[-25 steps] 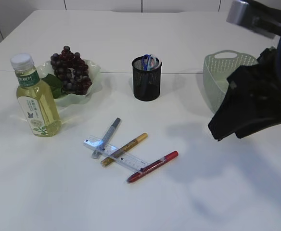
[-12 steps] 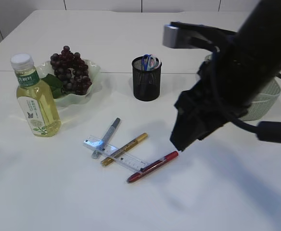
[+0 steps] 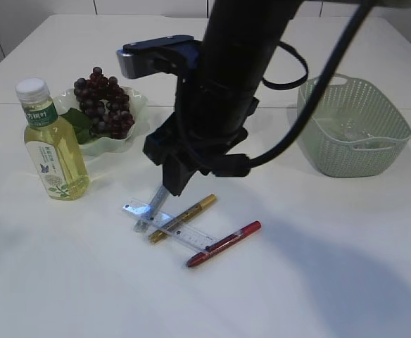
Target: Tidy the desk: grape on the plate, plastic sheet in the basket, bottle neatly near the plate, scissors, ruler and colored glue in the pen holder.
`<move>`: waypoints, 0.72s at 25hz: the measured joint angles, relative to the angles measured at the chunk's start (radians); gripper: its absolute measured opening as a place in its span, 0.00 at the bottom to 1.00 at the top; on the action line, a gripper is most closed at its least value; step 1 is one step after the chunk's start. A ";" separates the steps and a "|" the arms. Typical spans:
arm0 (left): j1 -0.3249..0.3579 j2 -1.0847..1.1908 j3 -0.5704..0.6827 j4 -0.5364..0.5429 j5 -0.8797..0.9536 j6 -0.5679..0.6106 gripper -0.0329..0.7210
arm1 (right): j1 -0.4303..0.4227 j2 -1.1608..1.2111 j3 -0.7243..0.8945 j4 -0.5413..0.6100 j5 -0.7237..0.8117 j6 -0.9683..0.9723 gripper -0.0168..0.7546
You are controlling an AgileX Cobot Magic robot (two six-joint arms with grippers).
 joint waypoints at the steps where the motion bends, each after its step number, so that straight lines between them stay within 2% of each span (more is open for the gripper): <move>1: 0.000 0.000 0.000 0.000 0.000 0.000 0.48 | 0.009 0.026 -0.025 -0.007 0.000 0.007 0.60; 18: 0.000 0.000 0.009 -0.037 0.000 -0.002 0.48 | 0.017 0.338 -0.264 -0.075 0.002 -0.020 0.62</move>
